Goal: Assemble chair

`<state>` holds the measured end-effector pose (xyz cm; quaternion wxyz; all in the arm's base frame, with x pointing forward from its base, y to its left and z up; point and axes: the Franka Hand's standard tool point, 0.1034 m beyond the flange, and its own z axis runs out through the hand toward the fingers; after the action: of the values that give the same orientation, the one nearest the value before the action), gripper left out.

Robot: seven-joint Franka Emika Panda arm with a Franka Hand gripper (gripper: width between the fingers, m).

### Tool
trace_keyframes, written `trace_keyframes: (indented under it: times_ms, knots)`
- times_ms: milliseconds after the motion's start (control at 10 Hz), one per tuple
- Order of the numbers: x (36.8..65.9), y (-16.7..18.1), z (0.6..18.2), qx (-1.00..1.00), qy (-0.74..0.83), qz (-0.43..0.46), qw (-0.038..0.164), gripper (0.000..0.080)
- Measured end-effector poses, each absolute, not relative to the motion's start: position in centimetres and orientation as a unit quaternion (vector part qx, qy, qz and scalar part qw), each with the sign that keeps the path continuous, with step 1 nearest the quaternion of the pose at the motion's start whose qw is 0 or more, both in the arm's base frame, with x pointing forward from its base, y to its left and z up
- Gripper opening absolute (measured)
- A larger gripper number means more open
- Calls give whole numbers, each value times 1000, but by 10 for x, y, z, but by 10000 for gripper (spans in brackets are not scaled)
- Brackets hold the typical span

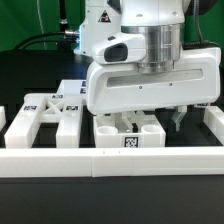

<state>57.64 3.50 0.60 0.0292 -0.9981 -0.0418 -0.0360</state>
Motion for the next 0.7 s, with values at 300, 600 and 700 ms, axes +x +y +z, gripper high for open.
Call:
trace_keyframes:
  times_ms: [300, 600, 700]
  knots:
    - [576, 35, 6, -998, -42, -36, 29, 171]
    - [577, 35, 6, -998, -42, -36, 29, 30]
    - [577, 35, 6, -998, -42, -36, 29, 30]
